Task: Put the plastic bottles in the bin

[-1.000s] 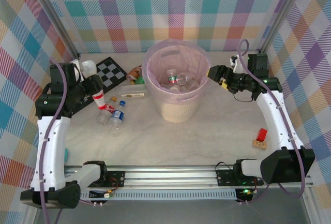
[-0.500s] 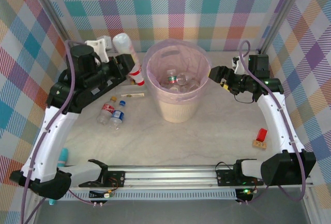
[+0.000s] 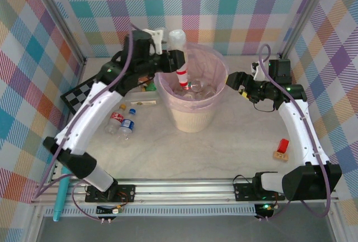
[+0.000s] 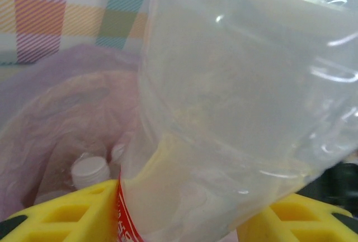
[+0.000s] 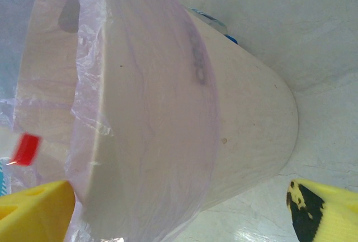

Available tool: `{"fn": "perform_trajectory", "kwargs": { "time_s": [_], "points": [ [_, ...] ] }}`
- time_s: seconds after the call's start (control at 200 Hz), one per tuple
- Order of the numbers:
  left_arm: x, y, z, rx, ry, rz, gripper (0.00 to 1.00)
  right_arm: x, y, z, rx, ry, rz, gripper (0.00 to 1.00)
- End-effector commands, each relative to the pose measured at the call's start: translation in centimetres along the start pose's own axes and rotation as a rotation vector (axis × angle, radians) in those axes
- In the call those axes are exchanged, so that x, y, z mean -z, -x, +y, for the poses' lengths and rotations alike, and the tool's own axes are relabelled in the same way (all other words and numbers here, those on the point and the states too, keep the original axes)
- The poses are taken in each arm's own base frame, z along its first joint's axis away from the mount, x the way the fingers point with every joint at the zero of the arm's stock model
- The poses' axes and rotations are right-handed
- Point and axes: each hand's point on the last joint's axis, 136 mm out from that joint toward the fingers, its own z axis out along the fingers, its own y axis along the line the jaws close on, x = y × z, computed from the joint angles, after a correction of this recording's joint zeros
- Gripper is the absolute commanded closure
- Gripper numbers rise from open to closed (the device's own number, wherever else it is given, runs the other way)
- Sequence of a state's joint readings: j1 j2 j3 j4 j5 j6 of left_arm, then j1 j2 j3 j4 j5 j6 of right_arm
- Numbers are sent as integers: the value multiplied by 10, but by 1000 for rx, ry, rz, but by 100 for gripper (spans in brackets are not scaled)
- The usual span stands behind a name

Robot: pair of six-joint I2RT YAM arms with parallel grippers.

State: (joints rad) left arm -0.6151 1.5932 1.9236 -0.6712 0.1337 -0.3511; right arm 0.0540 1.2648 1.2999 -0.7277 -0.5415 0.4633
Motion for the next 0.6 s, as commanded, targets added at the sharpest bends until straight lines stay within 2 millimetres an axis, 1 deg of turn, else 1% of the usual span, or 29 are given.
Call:
{"fn": "perform_trajectory", "kwargs": {
  "time_s": [0.0,0.185,0.33,0.505,0.595],
  "points": [
    [-18,-31,18,-94,133,118,49,7,3,12,27,24,-12,3],
    [-57,-69,31,-170,239,259,48,3,3,11,22,31,-5,3],
    [-84,-95,41,-193,278,345,48,3,3,11,20,33,-4,3],
    [-110,-129,50,-192,287,441,47,3,2,11,19,34,-6,3],
    [-119,-143,48,-196,272,480,43,3,2,11,19,34,-5,3]
  ]
}}
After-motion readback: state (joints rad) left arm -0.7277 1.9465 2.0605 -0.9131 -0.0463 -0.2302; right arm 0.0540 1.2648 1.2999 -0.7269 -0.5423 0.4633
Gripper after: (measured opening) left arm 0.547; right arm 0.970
